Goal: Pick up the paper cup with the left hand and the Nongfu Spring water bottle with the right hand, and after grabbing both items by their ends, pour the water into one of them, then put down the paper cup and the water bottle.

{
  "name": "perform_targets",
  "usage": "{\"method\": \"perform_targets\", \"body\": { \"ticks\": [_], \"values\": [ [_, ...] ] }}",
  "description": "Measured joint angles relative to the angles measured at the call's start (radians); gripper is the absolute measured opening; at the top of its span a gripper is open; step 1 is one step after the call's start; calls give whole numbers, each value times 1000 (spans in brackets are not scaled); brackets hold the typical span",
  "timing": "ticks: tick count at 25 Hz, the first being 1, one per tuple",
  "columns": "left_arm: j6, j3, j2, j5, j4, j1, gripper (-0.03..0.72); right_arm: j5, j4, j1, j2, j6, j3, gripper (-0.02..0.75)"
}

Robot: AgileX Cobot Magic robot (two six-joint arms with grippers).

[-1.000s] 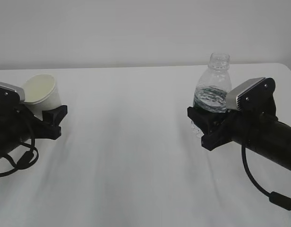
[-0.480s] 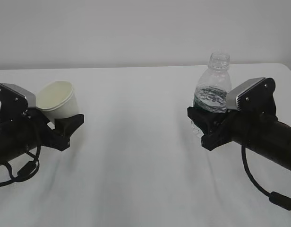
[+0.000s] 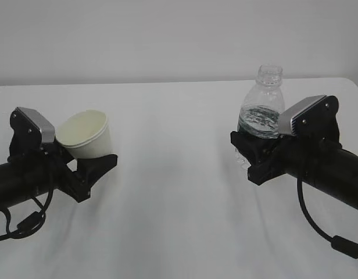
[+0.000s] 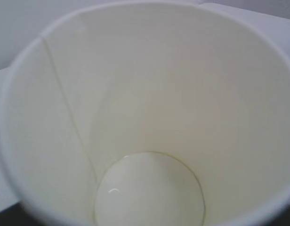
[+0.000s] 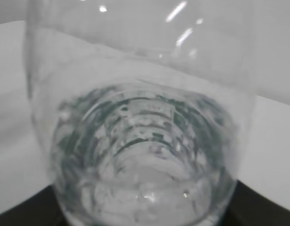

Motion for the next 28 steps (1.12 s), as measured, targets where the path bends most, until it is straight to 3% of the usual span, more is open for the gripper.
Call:
{"method": "perform_targets", "body": {
  "ticks": [28],
  "values": [
    [-52,0,-2,0,328,0,465,0,-50,0,0,0,0,412]
  ]
}}
